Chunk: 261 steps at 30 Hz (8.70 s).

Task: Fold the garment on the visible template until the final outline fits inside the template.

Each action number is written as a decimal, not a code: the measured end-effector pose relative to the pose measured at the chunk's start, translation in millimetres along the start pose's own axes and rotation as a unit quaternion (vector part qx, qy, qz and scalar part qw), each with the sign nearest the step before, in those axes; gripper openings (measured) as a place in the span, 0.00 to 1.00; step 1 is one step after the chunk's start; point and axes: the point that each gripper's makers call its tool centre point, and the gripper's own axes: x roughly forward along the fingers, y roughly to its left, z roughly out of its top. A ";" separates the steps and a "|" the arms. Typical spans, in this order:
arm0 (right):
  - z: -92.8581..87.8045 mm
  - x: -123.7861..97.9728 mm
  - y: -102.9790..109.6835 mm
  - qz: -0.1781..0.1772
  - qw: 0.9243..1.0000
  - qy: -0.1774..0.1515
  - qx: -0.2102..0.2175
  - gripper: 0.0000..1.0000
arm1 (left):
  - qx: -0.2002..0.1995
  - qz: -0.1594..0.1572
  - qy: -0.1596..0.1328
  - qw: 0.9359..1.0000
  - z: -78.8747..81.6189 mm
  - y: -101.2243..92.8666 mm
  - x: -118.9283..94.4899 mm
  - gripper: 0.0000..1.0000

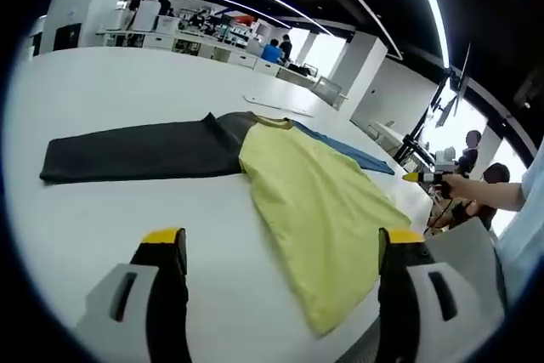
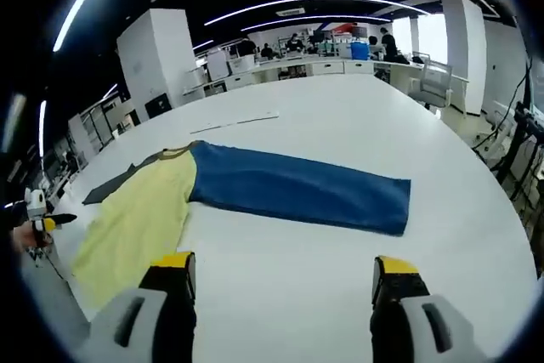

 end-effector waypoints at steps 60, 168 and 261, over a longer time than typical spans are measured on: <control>71.4 13.6 -76.6 -0.078 0.947 -0.119 0.286 0.00 | -0.078 0.041 -0.018 0.996 -28.2 11.2 -5.6 0.73; 24.1 155.3 416.1 0.379 0.906 0.019 -0.190 0.83 | -0.085 0.051 -0.020 0.995 -37.5 12.4 -23.8 0.69; 13.4 12.3 232.3 0.270 0.958 0.010 -0.092 0.99 | -0.277 0.321 -0.235 0.875 37.5 273.8 -70.7 0.19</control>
